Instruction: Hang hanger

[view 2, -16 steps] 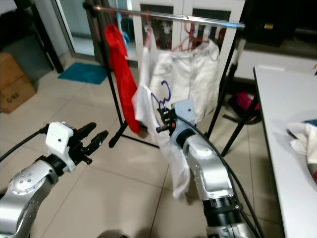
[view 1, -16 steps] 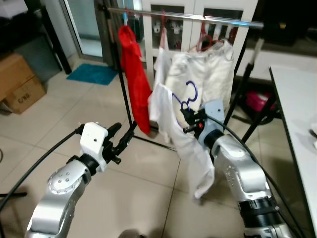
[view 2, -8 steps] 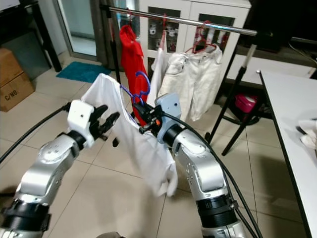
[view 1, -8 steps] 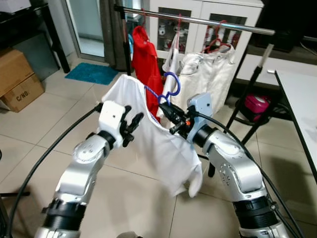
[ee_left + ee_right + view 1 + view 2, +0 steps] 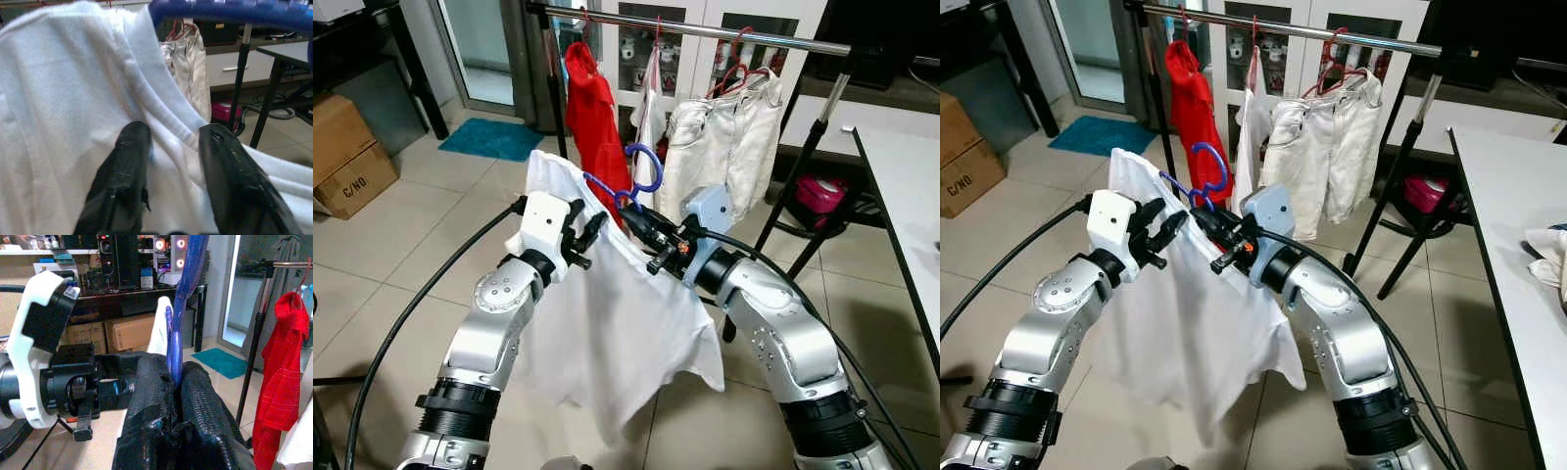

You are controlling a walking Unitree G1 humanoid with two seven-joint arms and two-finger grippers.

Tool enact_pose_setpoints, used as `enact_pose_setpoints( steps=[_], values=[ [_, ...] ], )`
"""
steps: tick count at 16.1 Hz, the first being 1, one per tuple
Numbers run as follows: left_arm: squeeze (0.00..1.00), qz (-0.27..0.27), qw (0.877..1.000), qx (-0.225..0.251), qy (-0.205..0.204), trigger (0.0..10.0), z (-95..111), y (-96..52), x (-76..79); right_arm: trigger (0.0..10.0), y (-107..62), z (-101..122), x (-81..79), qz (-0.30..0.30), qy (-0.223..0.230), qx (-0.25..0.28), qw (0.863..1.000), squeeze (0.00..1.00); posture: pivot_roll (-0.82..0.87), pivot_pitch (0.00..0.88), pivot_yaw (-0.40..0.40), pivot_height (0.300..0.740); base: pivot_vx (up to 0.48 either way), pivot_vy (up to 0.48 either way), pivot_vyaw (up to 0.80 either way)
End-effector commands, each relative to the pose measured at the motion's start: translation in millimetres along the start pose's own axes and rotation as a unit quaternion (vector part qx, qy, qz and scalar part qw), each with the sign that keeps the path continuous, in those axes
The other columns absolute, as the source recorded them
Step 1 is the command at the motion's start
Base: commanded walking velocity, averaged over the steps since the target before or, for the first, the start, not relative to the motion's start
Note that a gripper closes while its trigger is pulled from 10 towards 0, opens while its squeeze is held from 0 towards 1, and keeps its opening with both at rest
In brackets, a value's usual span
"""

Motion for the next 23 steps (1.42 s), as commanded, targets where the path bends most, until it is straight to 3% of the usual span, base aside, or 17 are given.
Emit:
enact_pose_setpoints(
  steps=[1, 4, 9, 13, 16, 18, 20, 22, 23],
  values=[
    [0.0, -0.004, 1.0, 0.008, 0.004, 0.0, 3.2, 1.2, -0.6, 0.0, -1.0, 14.0, -3.2, 0.011, -0.01, 0.033, 0.999, 0.0, 0.04, 0.0, 0.011, 0.74, 0.0, 0.0, 0.0],
    [0.0, -0.012, 1.0, 0.013, -0.001, 0.0, 4.2, 2.0, -1.6, 0.0, -1.3, 15.2, -4.1, 0.015, -0.01, 0.038, 0.999, 0.0, 0.04, 0.0, 0.011, 0.74, 0.0, 0.0, 0.0],
    [0.0, 0.016, 1.0, 0.004, -0.012, 0.0, 1.6, 1.2, -16.3, 0.0, -3.0, 17.1, -5.7, 0.018, -0.009, 0.045, 0.999, 0.0, 0.04, 0.0, 0.02, 0.74, 0.0, 0.0, 0.0],
    [0.0, 0.01, 1.0, 0.015, -0.022, 0.0, 4.0, 0.3, -15.5, 0.0, -4.4, 17.1, -4.6, 0.013, -0.01, 0.043, 0.999, 0.0, 0.03, 0.0, 0.02, 0.74, 0.0, 0.0, 0.0],
    [0.0, -0.018, 0.999, 0.028, -0.014, 0.0, 12.3, -4.6, -5.3, 0.0, -4.6, -2.1, 17.0, -0.053, -0.037, -0.033, 0.997, 0.0, 0.04, 0.0, 0.021, 0.74, 0.0, 0.0, 0.0],
    [0.0, -0.027, 0.999, 0.032, -0.003, 0.0, 19.4, -13.6, -1.1, 0.0, -10.6, -19.8, 35.9, -0.092, -0.093, -0.102, 0.986, 0.0, 0.04, 0.0, 0.019, 0.74, 0.0, 0.0, 0.0],
    [0.0, -0.02, 0.999, 0.038, 0.01, 0.0, 28.4, -21.7, -4.7, 0.0, -16.3, -28.6, 35.4, -0.062, -0.119, -0.124, 0.983, 0.0, 0.04, 0.0, 0.017, 0.74, 0.0, 0.0, 0.0],
    [0.0, 0.017, 0.998, 0.048, 0.03, 0.0, 39.2, -26.0, -22.6, 0.0, -19.4, -27.9, 19.6, 0.015, -0.13, -0.109, 0.985, 0.0, 0.05, 0.0, 0.011, 0.74, 0.0, 0.0, 0.0],
    [0.0, 0.062, 0.995, 0.047, 0.059, 0.0, 48.9, -31.1, -44.0, 0.0, -24.1, -26.1, 5.1, 0.08, -0.137, -0.093, 0.983, 0.0, 0.06, 0.0, 0.008, 0.74, 0.0, 0.0, 0.0]
  ],
)
Point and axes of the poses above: a point about 5 cm out from each wrist's last joint towards the gripper, its own y axis pointing out of the wrist towards the gripper, its own z axis along the axis of the wrist's last joint, x = y × z, the point moved 3 cm from there along y, pointing out of the wrist towards the gripper, and after that the axes turned 14 degrees about -y, right-handed, at the moved point
